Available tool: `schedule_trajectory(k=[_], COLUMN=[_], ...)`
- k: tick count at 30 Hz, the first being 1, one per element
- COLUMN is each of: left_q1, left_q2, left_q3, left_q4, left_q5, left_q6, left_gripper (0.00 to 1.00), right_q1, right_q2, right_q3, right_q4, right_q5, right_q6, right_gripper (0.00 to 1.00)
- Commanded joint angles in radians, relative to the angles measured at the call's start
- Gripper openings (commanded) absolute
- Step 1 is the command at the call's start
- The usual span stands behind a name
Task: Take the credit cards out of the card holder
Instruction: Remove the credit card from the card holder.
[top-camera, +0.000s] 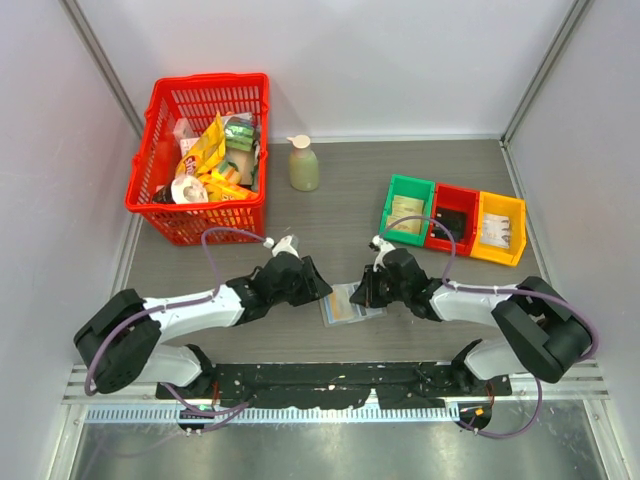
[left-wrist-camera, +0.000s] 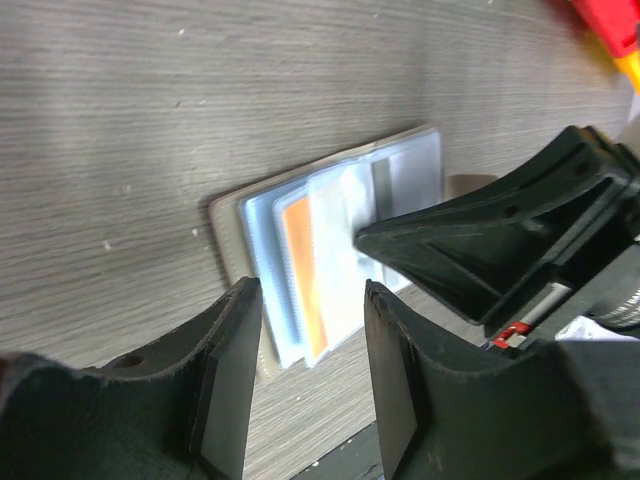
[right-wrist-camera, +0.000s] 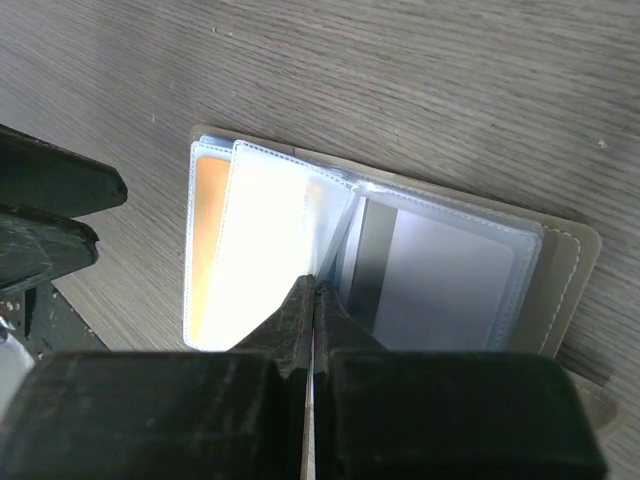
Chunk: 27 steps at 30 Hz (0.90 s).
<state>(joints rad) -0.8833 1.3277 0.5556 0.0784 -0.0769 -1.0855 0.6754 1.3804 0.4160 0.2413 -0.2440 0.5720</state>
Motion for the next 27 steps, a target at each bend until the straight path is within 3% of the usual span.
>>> schedule_trajectory(k=[1, 10, 14, 18, 27], left_q1=[-0.002, 0.0, -0.002, 0.0, -0.002], left_q2=[0.011, 0.156, 0.174, 0.197, 0.263], left_q3=[0.055, 0.09, 0.087, 0.084, 0.09], left_q4=[0.049, 0.158, 0.15, 0.11, 0.208], left_q5=[0.005, 0.127, 0.131, 0.117, 0.18], left_q6=[0.029, -0.028, -0.045, -0.068, -0.131], left_gripper=[0.5, 0.47, 0.42, 0.45, 0.4], right_q1=[-0.033, -0.077, -0.08, -0.083, -0.083], right_q2=[0.038, 0.078, 0.071, 0.069, 0.066], right_q3=[-0.039, -0.065, -0.069, -0.071, -0.071], right_q4=[0.053, 0.11, 0.113, 0.113, 0.122], right_q5=[-0.064, -0.126, -0.127, -0.129, -0.141], right_q6=[0.023, 0.043, 0.043, 0.042, 0.042], right_gripper=[0.01, 0.01, 0.01, 0.01, 0.01])
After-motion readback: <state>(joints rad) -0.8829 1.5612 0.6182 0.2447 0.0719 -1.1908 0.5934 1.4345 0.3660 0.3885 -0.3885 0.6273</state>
